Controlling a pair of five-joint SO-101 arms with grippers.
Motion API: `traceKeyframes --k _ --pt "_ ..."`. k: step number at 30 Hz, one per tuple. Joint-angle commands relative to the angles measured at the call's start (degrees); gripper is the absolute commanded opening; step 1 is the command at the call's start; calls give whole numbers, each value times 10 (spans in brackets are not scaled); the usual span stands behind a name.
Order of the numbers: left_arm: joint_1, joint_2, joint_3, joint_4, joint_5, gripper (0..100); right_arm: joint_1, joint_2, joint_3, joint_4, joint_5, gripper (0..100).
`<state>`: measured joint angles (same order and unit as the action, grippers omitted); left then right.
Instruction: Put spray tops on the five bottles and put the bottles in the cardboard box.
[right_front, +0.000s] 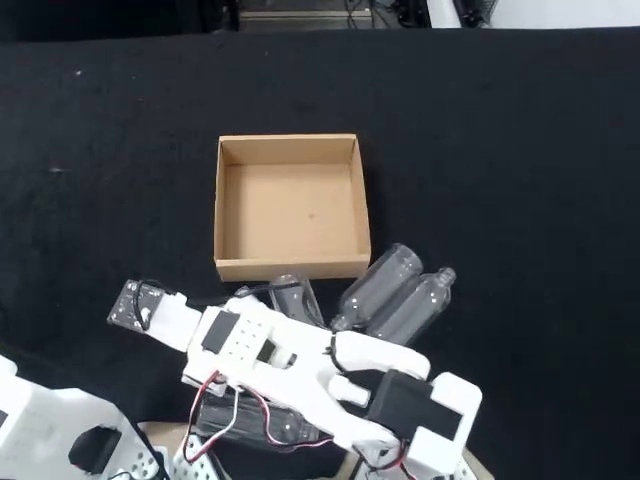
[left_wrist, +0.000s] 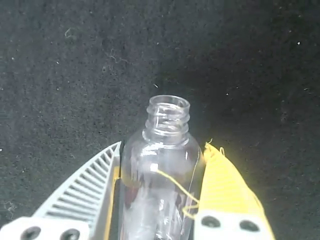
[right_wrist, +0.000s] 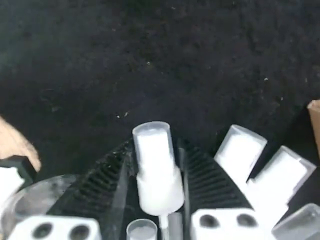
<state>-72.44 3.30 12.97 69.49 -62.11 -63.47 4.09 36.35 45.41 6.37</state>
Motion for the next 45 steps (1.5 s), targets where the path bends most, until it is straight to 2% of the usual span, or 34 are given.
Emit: traceKeyframes --k 1,4,9,15,19,22,28,34,37,41,45 --pt "-5 -34 -11 -2 1 30 -6 -12 -45 12 0 66" --pt "-6 -34 -11 -2 1 30 6 -54 -87 58 1 8" --pt "11 -34 -7 -1 18 30 77 -145 -184 129 1 11" --pt "72 -44 -15 -6 121 30 143 -240 -342 207 1 11" --pt "117 -91 4 -11 200 30 176 -277 -451 236 -5 11" --pt "153 -156 43 -47 261 30 200 -282 -518 242 -5 11" --pt "244 -328 180 -136 394 30 229 -264 -589 240 -18 11" --pt "343 -509 314 -241 535 29 287 -253 -637 184 -135 11" --pt "400 -590 351 -271 598 29 298 -253 -642 123 -164 11" --pt "488 -695 392 -278 650 29 295 -255 -640 55 -164 11" --pt "572 -795 412 -288 654 30 298 -263 -648 52 -165 11"
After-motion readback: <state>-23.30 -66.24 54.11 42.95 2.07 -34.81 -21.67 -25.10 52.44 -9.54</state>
